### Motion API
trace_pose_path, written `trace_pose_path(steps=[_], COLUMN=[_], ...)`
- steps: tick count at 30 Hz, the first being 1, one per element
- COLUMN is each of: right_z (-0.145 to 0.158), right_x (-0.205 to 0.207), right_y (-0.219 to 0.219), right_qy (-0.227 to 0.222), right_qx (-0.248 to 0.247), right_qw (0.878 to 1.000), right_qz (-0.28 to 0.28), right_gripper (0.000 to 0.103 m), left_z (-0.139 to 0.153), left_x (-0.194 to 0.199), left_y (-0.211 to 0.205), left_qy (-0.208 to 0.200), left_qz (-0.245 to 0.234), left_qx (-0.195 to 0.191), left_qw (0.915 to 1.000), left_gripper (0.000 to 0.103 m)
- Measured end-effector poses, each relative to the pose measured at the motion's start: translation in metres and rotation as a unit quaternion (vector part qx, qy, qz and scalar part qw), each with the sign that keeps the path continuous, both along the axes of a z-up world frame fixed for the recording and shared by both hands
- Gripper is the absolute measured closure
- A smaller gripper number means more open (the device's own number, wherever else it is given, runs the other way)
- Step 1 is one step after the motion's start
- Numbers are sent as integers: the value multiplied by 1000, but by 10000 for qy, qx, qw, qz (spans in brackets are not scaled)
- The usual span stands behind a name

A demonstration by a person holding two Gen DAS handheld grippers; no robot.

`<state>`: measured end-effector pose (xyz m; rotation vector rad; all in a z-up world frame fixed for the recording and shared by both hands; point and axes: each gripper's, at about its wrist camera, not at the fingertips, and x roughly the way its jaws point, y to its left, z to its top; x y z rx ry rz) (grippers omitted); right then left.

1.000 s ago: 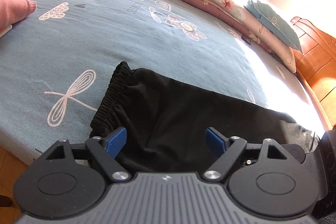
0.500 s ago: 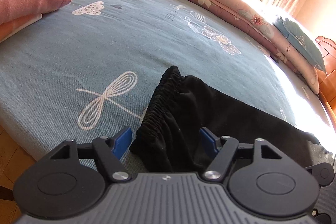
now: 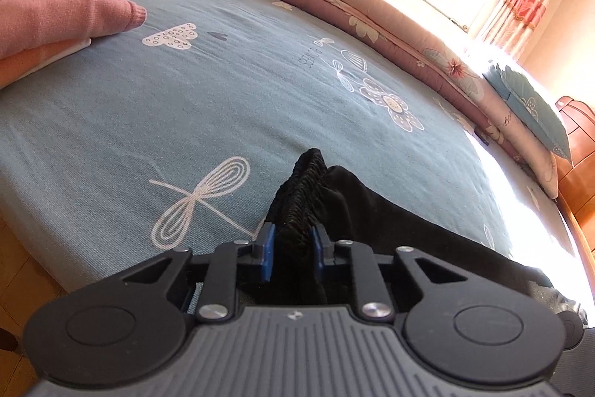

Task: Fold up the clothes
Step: 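Grasp the cuff again with the left gripper while the right gripper holds the pants, then lower the pants onto the bed and open both grippers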

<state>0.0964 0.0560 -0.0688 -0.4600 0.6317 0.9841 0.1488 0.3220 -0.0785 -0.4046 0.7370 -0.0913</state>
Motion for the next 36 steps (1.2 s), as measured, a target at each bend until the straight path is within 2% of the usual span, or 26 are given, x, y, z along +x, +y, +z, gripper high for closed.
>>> trace_pose_path(steps=[3, 5, 6, 9, 11, 13, 15, 17, 19, 20, 22, 24, 28, 31, 34, 36], right_z=[1, -4, -5, -3, 7, 15, 17, 17, 13, 11, 8, 6, 2, -3, -7, -9], right_x=[2, 3, 4, 4, 5, 7, 11, 13, 13, 12, 11, 8, 5, 8, 7, 4], right_y=[-4, -3, -3, -8, -22, -41, -61, -81, -99, -106, -121, -133, -160, -176, -190, -199], right_qy=[267, 366, 366, 359, 359, 422, 572, 701, 783, 829, 916, 891, 838, 807, 769, 755], right_qx=[78, -7, -16, 70, 291, 483, 646, 797, 843, 862, 887, 848, 788, 721, 732, 778], right_qw=[9996, 9993, 9993, 9989, 9978, 9950, 9899, 9826, 9748, 9713, 9640, 9598, 9507, 9417, 9324, 9261], right_qz=[12, -53, -119, -293, -467, -763, -1126, -1525, -1912, -2057, -2332, -2521, -2879, -3186, -3456, -3614], right_gripper=[100, 92, 91, 89, 74, 69, 68, 64, 62, 62, 62, 62, 58, 58, 57, 51], left_z=[-5, -13, -13, 1, 17, 28, 29, 21, 8, 0, -17, -31, -37, -29, -13, 0], left_x=[-1, 3, 4, 3, 2, 7, 20, 43, 68, 81, 102, 117, 126, 122, 109, 90], left_y=[-3, -4, -3, -1, -10, -28, -53, -82, -110, -122, -137, -143, -128, -124, -130, -143], left_qy=[192, 407, 430, 147, -151, -317, -352, -287, -200, -129, 94, 272, 143, 190, 232, 101], left_qz=[-100, -32, 60, 315, 261, -185, -883, -1655, -2208, -2429, -2622, -2534, -2240, -1940, -1957, -2270], left_qx=[148, 279, 281, 416, 710, 793, 628, 385, 331, 306, 254, 316, 213, 536, 818, 849], left_qw=[9997, 9988, 9987, 9985, 9970, 9962, 9935, 9850, 9746, 9695, 9646, 9665, 9743, 9794, 9770, 9701], left_gripper=[83, 79, 77, 69, 58, 54, 49, 46, 46, 46, 46, 46, 46, 47, 47, 40])
